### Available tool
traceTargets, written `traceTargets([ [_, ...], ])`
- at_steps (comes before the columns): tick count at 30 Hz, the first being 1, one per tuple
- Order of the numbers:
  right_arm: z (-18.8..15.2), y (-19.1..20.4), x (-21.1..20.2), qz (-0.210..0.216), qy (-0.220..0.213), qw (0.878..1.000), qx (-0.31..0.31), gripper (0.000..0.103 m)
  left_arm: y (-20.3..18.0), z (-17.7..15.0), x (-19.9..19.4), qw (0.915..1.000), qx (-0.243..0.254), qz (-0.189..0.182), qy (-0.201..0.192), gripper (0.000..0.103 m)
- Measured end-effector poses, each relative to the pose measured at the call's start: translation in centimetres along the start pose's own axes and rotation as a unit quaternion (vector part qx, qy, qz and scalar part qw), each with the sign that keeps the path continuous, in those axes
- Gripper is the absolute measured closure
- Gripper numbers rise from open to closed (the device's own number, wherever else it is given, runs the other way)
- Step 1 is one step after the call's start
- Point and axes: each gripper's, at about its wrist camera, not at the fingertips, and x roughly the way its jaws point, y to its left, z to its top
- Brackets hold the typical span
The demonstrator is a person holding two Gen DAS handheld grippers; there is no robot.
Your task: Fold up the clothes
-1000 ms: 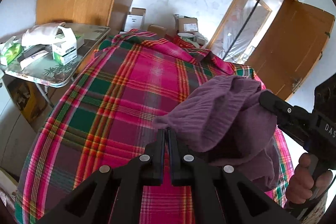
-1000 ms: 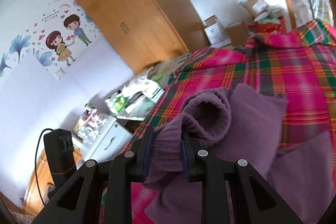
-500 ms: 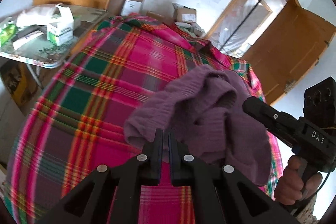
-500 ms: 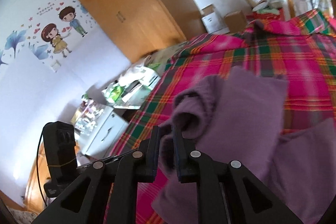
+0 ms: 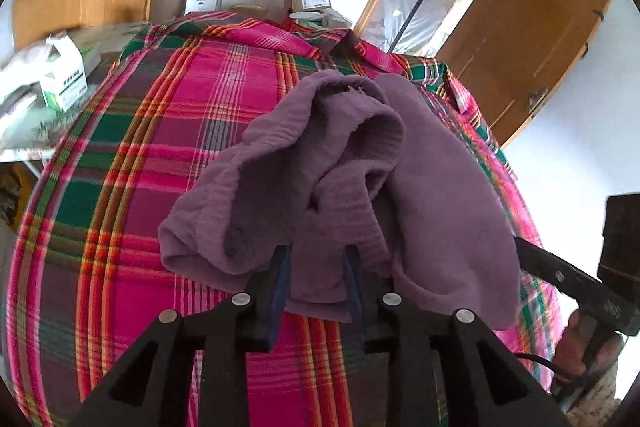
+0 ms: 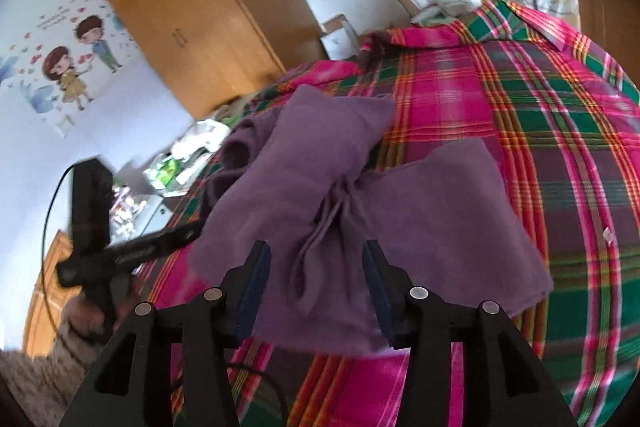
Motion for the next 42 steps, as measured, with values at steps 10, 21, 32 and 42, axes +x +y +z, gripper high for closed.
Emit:
traceTargets([
  [10,-2.3,3.2,2.8,-0.027,0.036,0.994,-0.104,0.045,0.1,1.2,1.4,0.9997,-0.012,0.011,0.019,0.074],
  [21,-2.1,1.5,3.8,-0.072,0.03,0.994,-0.075,0.087,0.6,1.0,3.9,0.9986,-0.026,0.004,0.046,0.075],
  [32,-0.6,0.3,-0.2,-0.108,-0.04,0.993,-0.033,0.09,0.0,1.4,3.2,0.9993,-0.027,0.004,0.025,0.098],
  [42,-0.1,-1.0,-4.0,-0.151,-0.091,0.984,-0.012,0.09,-1.9,2.2,1.4,0.9994,-0.019,-0.029,0.003,0.098],
])
